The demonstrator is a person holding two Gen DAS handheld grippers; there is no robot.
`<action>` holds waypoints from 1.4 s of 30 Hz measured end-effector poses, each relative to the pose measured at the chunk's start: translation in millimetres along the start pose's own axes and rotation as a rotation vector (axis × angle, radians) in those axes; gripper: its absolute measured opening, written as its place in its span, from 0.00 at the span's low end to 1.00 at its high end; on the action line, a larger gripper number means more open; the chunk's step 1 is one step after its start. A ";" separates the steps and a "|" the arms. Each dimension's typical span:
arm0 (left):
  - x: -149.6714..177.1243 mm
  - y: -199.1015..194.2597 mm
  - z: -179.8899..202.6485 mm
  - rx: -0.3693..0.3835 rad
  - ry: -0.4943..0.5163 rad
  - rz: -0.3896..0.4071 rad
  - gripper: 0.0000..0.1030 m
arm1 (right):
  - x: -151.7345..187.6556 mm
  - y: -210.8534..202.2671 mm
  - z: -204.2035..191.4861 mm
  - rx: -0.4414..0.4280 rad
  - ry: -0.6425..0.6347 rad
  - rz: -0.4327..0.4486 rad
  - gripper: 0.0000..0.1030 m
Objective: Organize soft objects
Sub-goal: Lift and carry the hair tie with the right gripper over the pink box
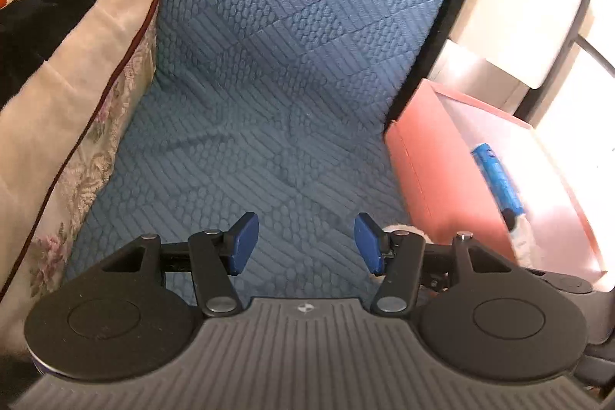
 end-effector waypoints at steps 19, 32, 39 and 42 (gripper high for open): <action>-7.3 -61.4 63.4 0.031 0.053 -0.021 0.60 | -10.7 -82.4 24.7 0.031 0.043 0.016 0.12; -49.2 -78.9 120.0 0.080 0.091 0.014 0.60 | -58.8 -133.9 64.4 0.081 0.088 0.068 0.12; -67.3 -82.7 168.8 0.114 0.094 0.044 0.60 | -87.9 -163.3 87.4 0.061 0.088 0.121 0.12; -74.4 -83.5 190.5 0.123 0.096 0.057 0.60 | -99.0 -174.3 100.0 0.061 0.083 0.138 0.12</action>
Point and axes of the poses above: each gripper's, at about its wrist camera, not at the fingertips, and y roughly the way its jaws point, z to its right, x to its underside, the point moved 6 cm from there along y, roughly the way its jaws point, and after that the axes turned 1 degree about -x, right-handed, at the moved point
